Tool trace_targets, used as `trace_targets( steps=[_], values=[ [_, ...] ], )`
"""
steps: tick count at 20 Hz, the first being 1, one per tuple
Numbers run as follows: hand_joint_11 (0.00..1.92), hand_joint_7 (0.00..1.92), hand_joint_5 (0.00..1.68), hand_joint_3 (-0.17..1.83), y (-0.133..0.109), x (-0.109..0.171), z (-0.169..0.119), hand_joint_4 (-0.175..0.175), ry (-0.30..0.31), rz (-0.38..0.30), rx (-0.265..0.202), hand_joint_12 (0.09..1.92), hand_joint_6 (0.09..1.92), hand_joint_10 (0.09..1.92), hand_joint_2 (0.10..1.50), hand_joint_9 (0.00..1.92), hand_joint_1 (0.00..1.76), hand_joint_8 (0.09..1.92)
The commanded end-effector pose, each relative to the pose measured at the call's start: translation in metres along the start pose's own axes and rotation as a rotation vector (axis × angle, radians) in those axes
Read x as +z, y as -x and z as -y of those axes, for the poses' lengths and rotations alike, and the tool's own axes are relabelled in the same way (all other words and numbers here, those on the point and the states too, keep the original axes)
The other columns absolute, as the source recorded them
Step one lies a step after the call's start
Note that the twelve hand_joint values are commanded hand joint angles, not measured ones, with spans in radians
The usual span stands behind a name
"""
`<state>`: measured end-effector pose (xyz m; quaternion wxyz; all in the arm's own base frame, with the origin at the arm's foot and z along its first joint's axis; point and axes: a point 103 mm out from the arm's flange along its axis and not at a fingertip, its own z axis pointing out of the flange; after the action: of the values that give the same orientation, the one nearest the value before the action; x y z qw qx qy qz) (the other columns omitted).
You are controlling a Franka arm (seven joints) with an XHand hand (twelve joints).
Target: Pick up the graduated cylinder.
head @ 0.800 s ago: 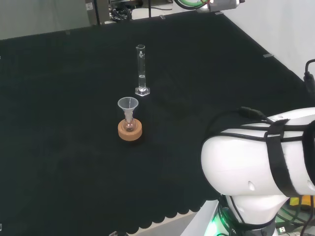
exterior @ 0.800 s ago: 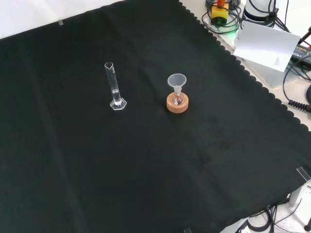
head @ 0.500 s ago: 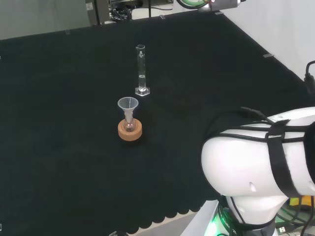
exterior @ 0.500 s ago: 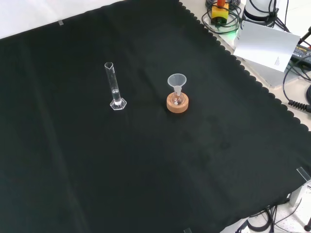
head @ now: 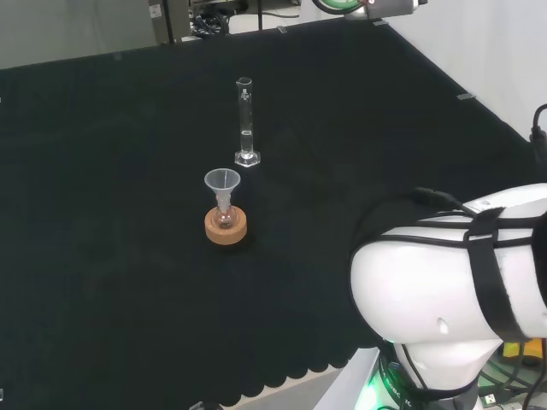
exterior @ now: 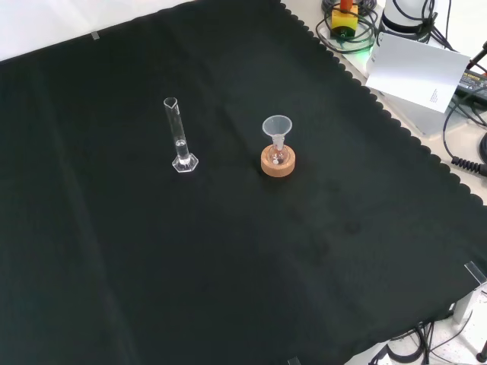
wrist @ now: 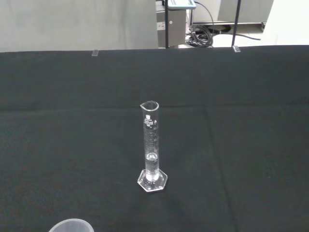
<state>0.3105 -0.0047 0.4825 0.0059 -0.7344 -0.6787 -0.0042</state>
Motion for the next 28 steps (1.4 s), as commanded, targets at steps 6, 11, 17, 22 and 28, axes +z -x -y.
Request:
trace_targets(
  steps=[6, 11, 17, 22, 28],
  values=[
    [0.06, 0.0, 0.2, -0.01, 0.028, 0.058, -0.029, -0.02, -0.05, 0.012, 0.075, 1.37, 0.09, 0.66, 1.38, 0.18, 0.21, 0.52],
    [0.07, 0.01, 0.21, -0.01, 0.034, 0.084, -0.063, -0.023, -0.068, -0.01, 0.069, 1.38, 0.09, 0.66, 1.37, 0.19, 0.25, 0.53],
    [0.08, 0.02, 0.22, -0.03, 0.043, 0.119, -0.127, -0.028, -0.074, -0.046, 0.028, 1.38, 0.09, 0.67, 1.34, 0.21, 0.3, 0.54],
    [0.09, 0.05, 0.23, -0.04, 0.049, 0.155, -0.171, -0.034, -0.098, -0.079, 0.012, 1.38, 0.09, 0.67, 1.32, 0.23, 0.35, 0.55],
    [0.1, 0.06, 0.24, -0.06, 0.053, 0.196, -0.197, -0.038, -0.13, -0.129, -0.016, 1.37, 0.09, 0.67, 1.29, 0.24, 0.41, 0.57]
  ],
)
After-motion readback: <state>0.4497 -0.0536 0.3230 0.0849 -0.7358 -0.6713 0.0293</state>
